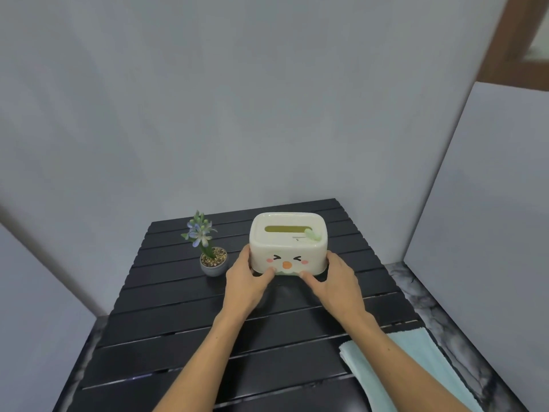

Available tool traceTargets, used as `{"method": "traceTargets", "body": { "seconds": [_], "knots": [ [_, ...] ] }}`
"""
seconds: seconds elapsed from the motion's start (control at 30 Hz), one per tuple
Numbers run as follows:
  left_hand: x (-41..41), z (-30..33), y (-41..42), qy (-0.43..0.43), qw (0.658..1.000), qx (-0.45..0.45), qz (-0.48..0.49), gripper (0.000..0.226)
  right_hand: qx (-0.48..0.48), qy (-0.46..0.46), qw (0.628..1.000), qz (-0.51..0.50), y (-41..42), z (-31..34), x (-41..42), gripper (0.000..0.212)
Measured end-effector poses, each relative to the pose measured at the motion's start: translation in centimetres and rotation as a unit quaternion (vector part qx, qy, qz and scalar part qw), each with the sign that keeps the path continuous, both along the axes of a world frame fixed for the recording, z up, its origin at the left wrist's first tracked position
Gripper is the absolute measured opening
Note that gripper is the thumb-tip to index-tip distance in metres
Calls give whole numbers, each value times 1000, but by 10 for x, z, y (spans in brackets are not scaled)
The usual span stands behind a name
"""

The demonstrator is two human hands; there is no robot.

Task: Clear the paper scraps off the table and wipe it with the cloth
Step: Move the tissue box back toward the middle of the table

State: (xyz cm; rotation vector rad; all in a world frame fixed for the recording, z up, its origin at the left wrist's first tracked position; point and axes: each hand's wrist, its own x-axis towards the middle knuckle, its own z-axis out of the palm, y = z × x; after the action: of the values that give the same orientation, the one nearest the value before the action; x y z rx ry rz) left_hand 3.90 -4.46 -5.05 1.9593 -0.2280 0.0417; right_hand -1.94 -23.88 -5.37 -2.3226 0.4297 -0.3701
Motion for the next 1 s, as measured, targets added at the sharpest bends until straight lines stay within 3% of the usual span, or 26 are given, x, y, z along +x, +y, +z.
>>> {"method": "traceTargets", "body": {
  "seconds": [1.0],
  "knots": [
    [-33, 2, 34, 26, 999, 23, -29, 65, -11, 21, 1000, 6, 13, -8, -32, 68]
  ]
}}
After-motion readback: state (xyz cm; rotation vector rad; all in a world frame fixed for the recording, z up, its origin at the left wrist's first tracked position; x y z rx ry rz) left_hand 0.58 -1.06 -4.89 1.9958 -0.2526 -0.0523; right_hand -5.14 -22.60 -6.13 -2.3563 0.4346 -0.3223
